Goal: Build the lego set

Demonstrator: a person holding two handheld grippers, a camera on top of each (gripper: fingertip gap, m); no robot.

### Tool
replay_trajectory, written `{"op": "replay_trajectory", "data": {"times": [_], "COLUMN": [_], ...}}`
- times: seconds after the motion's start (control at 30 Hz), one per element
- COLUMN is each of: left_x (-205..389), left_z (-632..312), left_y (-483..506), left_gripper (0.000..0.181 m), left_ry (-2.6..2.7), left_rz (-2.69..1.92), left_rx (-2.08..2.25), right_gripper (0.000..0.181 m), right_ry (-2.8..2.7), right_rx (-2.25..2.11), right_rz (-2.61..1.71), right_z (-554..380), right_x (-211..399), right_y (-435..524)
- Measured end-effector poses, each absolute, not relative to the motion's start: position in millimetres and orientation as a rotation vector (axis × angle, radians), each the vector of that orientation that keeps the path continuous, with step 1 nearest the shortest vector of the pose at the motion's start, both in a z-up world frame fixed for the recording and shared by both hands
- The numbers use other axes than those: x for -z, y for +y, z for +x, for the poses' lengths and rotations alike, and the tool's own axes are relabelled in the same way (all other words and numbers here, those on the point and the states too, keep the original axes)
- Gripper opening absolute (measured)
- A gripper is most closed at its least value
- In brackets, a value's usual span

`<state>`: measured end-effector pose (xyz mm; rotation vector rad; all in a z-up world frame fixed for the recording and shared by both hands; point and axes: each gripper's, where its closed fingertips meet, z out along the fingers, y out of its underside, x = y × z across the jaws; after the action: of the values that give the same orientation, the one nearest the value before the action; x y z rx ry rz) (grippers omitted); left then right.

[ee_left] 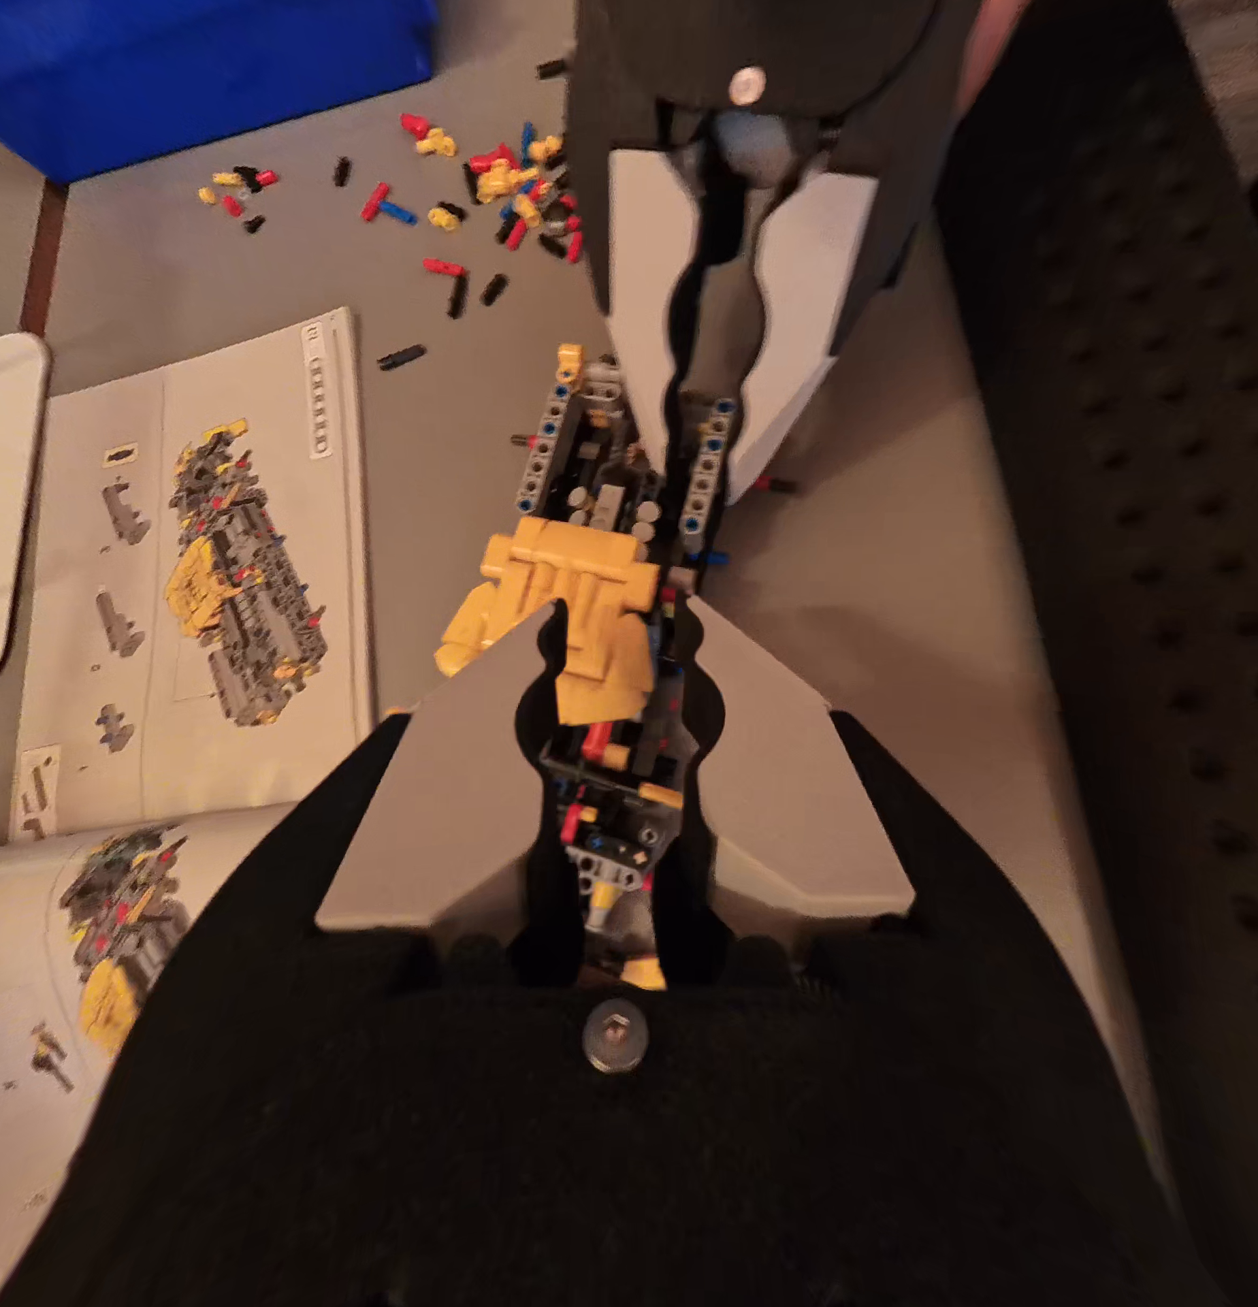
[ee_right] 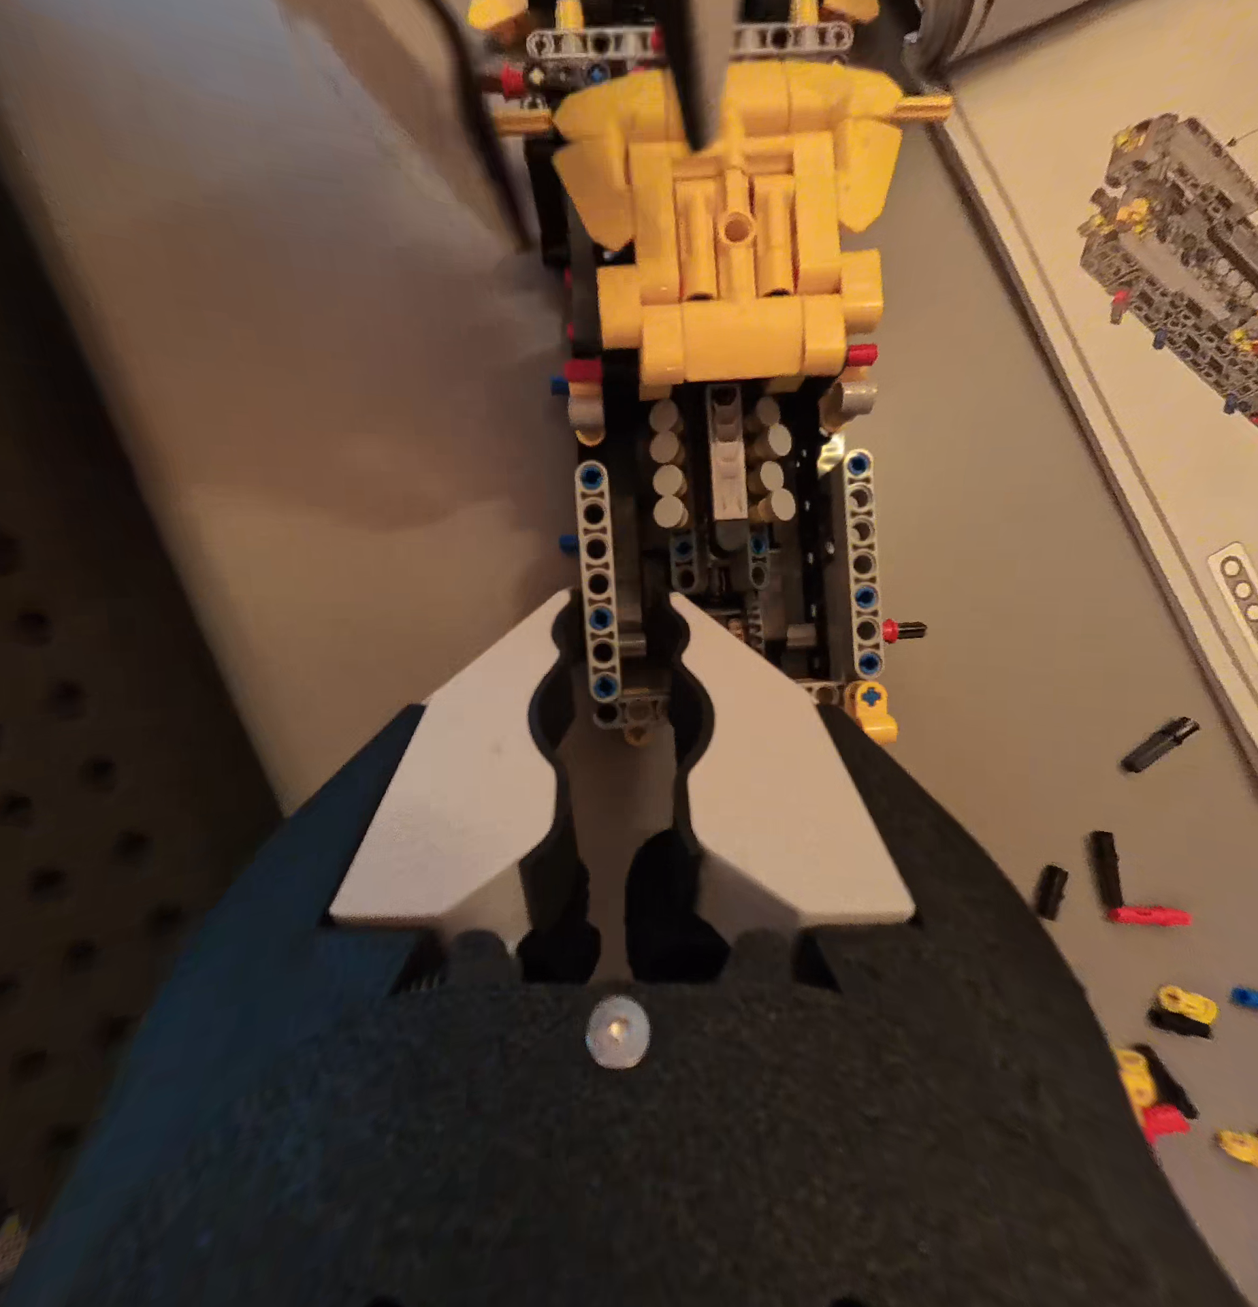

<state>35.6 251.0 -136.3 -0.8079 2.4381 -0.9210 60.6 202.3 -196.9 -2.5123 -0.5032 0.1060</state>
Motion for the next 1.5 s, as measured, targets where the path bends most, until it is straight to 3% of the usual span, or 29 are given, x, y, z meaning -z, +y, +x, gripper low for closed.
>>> {"op": "replay_trajectory", "data": {"times": [0.17, 0.27, 0.37, 0.53, 0.73, 0.87, 1.13, 1.5], "left_x": [135.5, 142.0, 155.5, 152.2, 155.8, 172.0, 180.1, 177.9], "left_z": [43.5, 40.8, 44.0, 51.0, 65.4, 65.5, 66.7, 69.4], "left_y": [285.4, 279.2, 269.7, 257.7, 264.5, 258.4, 257.5, 271.6], "left_gripper": [0.047, 0.060, 0.075, 0.077, 0.078, 0.081, 0.081, 0.082], "left_ry": [2.407, 2.510, 2.632, 2.728, 2.756, 2.805, 2.801, 2.633], "left_rz": [-0.925, -0.861, -0.743, -0.613, -0.646, -0.671, -0.664, -1.009], "left_rx": [0.975, 0.954, 0.774, 0.614, 0.622, 0.699, 0.613, 0.704], "right_gripper": [0.042, 0.043, 0.063, 0.067, 0.106, 0.119, 0.104, 0.114], "right_ry": [-0.320, 0.127, 0.294, 0.604, 0.897, 0.900, 1.007, 1.027], "right_rx": [-0.068, -0.320, -0.554, -0.565, -0.741, -0.689, -0.763, -0.828], "right_rz": [-2.433, -2.220, -2.064, -1.966, -1.683, -1.750, -1.675, -1.492], "right_z": [64.5, 49.5, 11.2, 14.9, 11.8, 7.6, 21.6, 53.5], "right_x": [161.6, 146.8, 153.4, 160.9, 152.9, 158.1, 162.6, 148.2], "right_y": [179.2, 173.0, 173.2, 178.2, 197.9, 211.4, 222.0, 236.9]}}
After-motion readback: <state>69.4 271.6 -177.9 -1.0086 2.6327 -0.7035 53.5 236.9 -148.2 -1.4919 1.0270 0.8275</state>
